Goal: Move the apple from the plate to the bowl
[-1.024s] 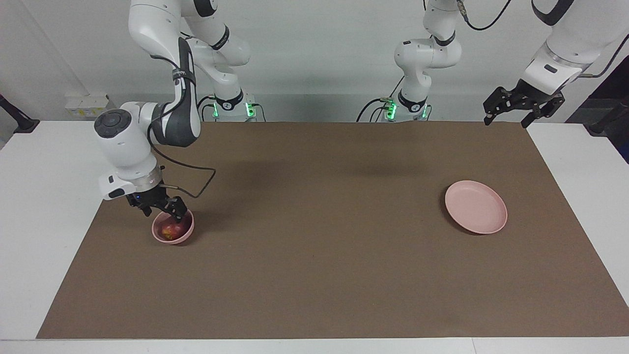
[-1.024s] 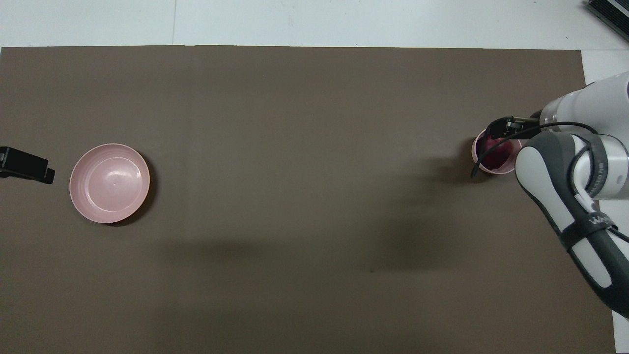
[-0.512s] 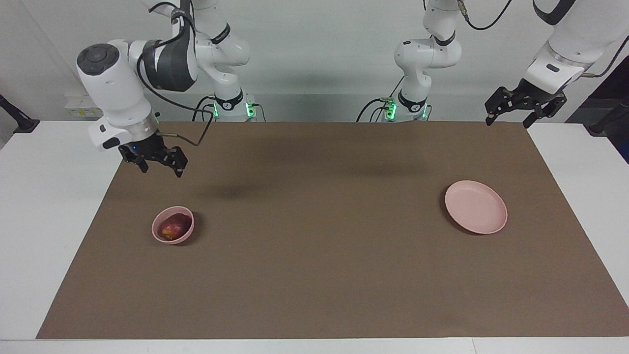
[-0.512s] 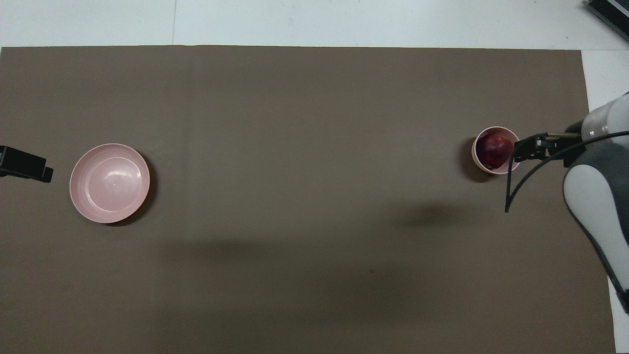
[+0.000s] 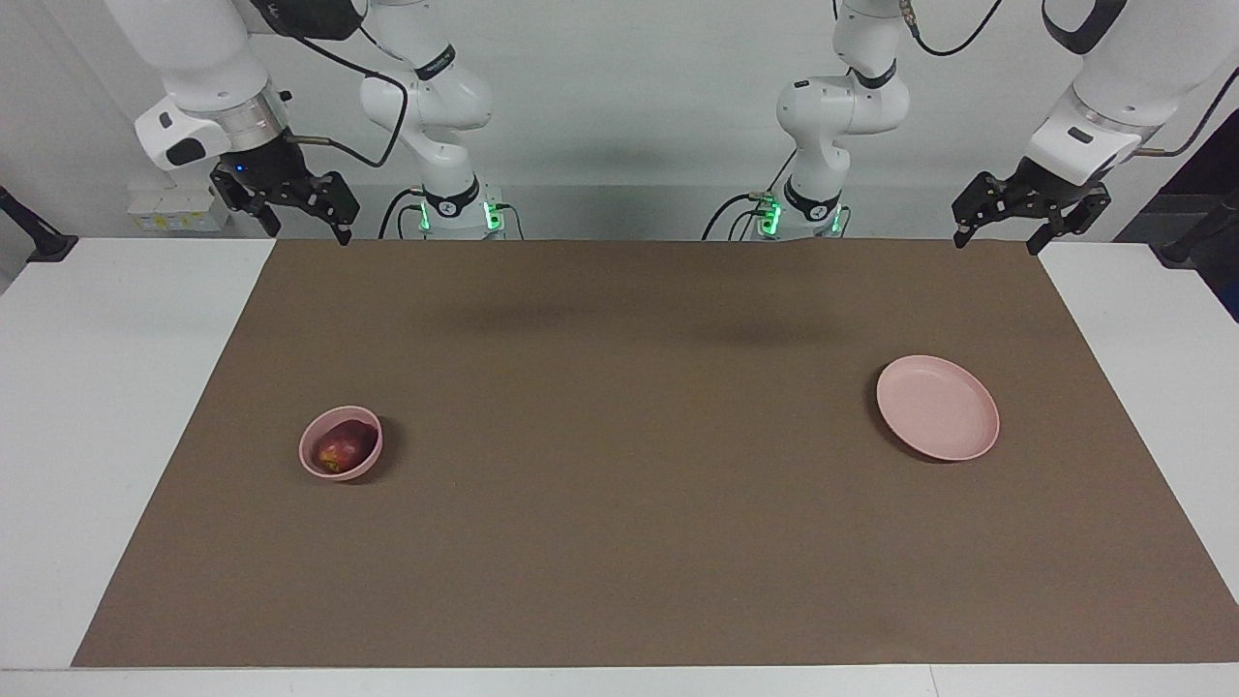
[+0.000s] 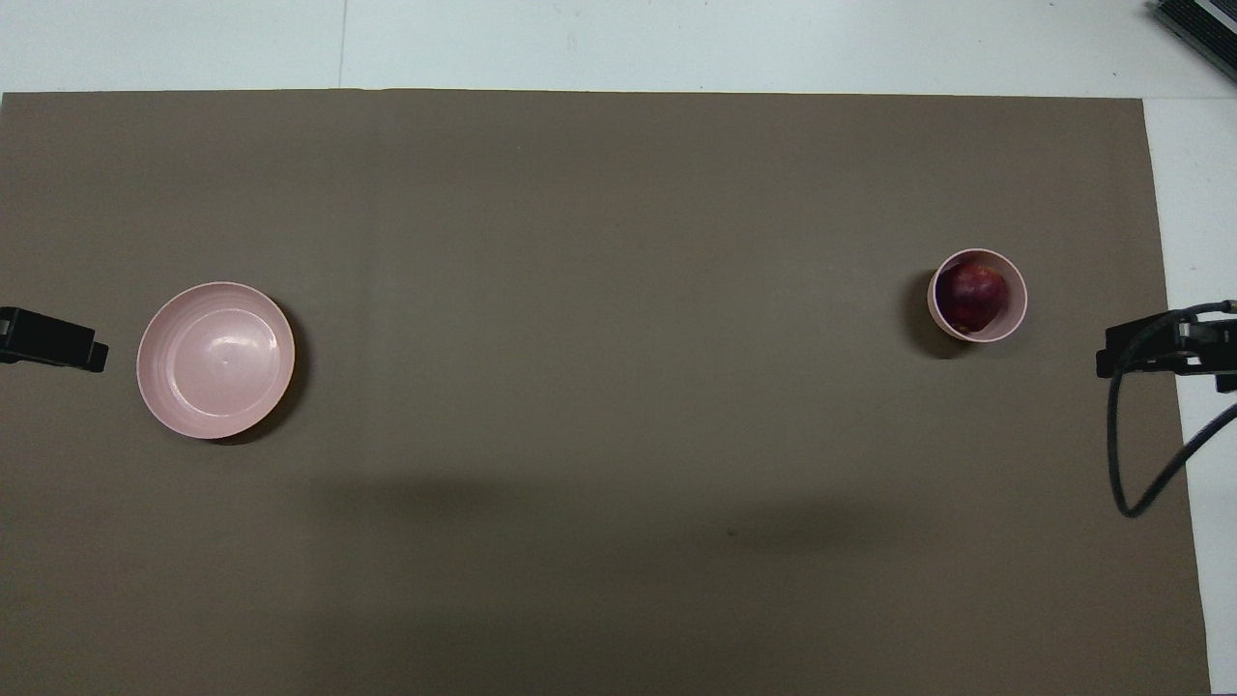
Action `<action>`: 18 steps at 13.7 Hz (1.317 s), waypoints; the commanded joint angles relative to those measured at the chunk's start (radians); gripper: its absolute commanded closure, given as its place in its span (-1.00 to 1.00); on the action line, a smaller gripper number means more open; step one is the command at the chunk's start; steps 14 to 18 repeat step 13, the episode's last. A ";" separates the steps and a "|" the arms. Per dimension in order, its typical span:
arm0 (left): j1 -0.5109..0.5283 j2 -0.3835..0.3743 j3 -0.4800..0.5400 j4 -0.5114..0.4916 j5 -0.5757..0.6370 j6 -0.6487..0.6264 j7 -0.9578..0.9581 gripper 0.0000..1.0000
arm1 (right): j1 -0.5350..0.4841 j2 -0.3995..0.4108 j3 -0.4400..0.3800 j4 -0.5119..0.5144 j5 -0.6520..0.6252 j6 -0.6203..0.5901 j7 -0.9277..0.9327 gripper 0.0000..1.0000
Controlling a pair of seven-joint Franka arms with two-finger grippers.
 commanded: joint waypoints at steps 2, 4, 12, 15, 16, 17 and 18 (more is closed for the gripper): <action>-0.008 -0.031 0.006 -0.043 0.016 0.033 0.014 -1.00 | -0.007 0.031 0.006 0.029 0.026 -0.018 0.014 -1.00; -0.005 -0.025 0.006 -0.021 0.011 0.027 0.017 -1.00 | -0.007 0.031 0.006 0.027 0.026 -0.012 0.017 -1.00; -0.008 -0.028 0.006 -0.024 0.008 0.029 0.029 -1.00 | -0.008 0.029 0.004 0.026 0.026 -0.010 0.017 -1.00; -0.007 -0.027 0.006 -0.021 0.008 0.029 0.029 -1.00 | -0.008 0.026 0.004 0.023 0.026 -0.012 0.017 -1.00; -0.007 -0.027 0.006 -0.021 0.008 0.029 0.029 -1.00 | -0.008 0.026 0.004 0.023 0.026 -0.012 0.017 -1.00; -0.007 -0.027 0.006 -0.021 0.008 0.029 0.029 -1.00 | -0.008 0.026 0.004 0.023 0.026 -0.012 0.017 -1.00; -0.007 -0.027 0.006 -0.021 0.008 0.029 0.029 -1.00 | -0.008 0.026 0.004 0.023 0.026 -0.012 0.017 -1.00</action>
